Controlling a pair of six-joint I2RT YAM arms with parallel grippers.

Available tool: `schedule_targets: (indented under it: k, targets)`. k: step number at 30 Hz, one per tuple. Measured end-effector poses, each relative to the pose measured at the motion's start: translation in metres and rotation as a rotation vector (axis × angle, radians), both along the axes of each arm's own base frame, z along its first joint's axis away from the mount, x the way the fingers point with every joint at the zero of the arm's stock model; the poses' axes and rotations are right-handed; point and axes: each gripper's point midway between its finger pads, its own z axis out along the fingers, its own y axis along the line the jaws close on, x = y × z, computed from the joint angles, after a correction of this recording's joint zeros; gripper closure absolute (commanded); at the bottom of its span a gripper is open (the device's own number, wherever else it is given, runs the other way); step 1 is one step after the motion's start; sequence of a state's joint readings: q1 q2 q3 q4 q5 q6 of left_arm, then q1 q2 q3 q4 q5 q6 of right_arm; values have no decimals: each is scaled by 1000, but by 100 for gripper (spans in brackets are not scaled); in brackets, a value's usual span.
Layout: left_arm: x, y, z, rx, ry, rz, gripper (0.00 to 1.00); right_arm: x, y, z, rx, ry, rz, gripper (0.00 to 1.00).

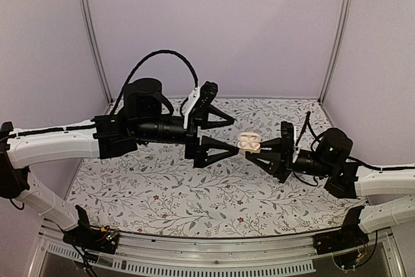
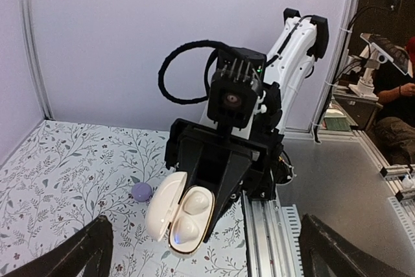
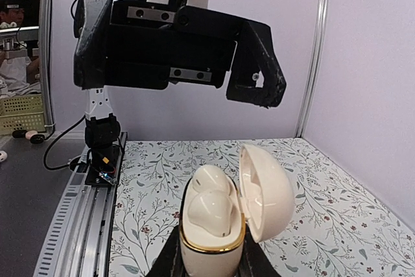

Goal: Insert the wireless bluetooth earbuds into the charging case
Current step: Close the charging case with the earbuds at the corner of the board, then place the charging case with the earbuds at the center of the board.

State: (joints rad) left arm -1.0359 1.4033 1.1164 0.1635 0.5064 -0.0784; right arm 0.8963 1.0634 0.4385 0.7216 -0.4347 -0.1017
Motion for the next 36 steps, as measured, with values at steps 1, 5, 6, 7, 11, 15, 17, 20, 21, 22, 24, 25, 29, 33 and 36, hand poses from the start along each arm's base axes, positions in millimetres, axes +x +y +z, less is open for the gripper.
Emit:
schedule_targets:
  k: [1, 5, 6, 7, 11, 15, 17, 20, 21, 22, 24, 25, 29, 33, 36]
  targets:
    - [-1, -1, -1, 3, -7, -8, 0, 0, 0, 1, 1, 2, 6, 100]
    - [0, -5, -10, 22, -31, -18, 0, -4, 3, 8, 4, 7, 39, 100]
    - [0, -6, -13, 29, -38, -20, 0, -5, 4, 9, 5, 7, 48, 100]
    - [1, -8, -16, 37, -44, -19, 0, -6, 5, 10, 3, 8, 57, 100]
    - [7, -16, -25, 63, -59, -12, 0, -10, 11, 12, -11, 16, 97, 100]
    - [10, -20, -34, 85, -68, -13, 6, -10, 15, 7, -31, 37, 117, 100]
    - [7, -21, -36, 89, -73, -26, 11, -9, 17, 5, -37, 47, 118, 100]
    - [-1, -22, -36, 88, -94, -60, 14, -6, 16, 3, -42, 62, 112, 100]
    - [-4, -23, -36, 88, -101, -70, 16, -4, 16, 3, -43, 65, 108, 100]
    - [-8, -24, -36, 89, -107, -82, 18, -1, 16, 4, -43, 69, 104, 100]
    - [-9, -25, -36, 90, -120, -84, 21, 0, 17, 3, -47, 80, 108, 100]
    - [-9, -25, -36, 90, -126, -85, 22, 0, 17, 2, -49, 86, 109, 100]
    - [-13, -25, -37, 93, -141, -99, 26, 6, 15, -2, -57, 113, 97, 100]
    - [-14, -25, -36, 92, -157, -96, 29, 7, 14, -1, -52, 126, 109, 100]
    - [-12, -25, -36, 94, -173, -86, 23, 7, 14, 0, -46, 146, 120, 100]
